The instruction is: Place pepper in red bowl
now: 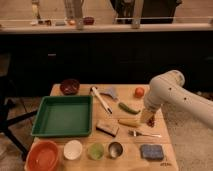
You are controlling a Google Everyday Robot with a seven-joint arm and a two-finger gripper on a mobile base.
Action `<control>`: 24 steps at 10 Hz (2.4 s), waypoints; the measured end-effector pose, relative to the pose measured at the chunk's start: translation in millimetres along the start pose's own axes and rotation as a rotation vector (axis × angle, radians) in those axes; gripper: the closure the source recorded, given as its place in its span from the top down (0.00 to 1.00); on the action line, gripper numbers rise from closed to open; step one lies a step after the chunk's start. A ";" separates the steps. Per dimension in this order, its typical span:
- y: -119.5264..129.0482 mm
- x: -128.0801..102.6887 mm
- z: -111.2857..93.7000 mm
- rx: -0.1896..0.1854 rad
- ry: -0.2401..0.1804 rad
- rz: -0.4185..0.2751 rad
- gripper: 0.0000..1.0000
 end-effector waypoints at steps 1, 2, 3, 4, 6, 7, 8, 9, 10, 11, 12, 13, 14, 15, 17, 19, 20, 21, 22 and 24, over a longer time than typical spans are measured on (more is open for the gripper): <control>-3.6 -5.4 4.1 0.000 -0.007 0.009 0.80; -6.1 -6.4 7.2 0.000 -0.011 0.020 0.80; -9.6 -5.9 13.0 0.003 -0.013 0.035 0.80; -10.6 -9.9 17.9 0.000 -0.014 0.038 0.80; -17.4 -15.1 37.5 -0.003 -0.008 0.055 0.80; -20.0 -18.1 47.7 -0.005 -0.016 0.071 0.80; -22.4 -18.4 54.9 0.001 -0.021 0.085 0.80; -25.1 -18.6 60.2 0.009 -0.023 0.104 0.80; -29.8 -21.8 67.4 0.022 -0.023 0.124 0.80; -34.6 -26.2 73.3 0.035 -0.023 0.141 0.80; -38.5 -29.2 77.6 0.049 -0.017 0.157 0.80; -42.8 -35.1 83.4 0.066 -0.014 0.175 0.80; -45.3 -36.9 86.7 0.076 -0.014 0.184 0.80; -48.8 -38.4 92.9 0.085 -0.014 0.195 0.80; -53.0 -39.6 103.8 0.088 -0.023 0.207 0.78; -55.4 -36.9 112.7 0.083 -0.029 0.221 0.62; -56.8 -34.9 118.2 0.078 -0.030 0.228 0.51; -57.9 -32.9 122.3 0.075 -0.029 0.231 0.48; -58.5 -31.6 125.3 0.070 -0.028 0.235 0.48; -58.6 -29.2 131.5 0.059 -0.024 0.240 0.48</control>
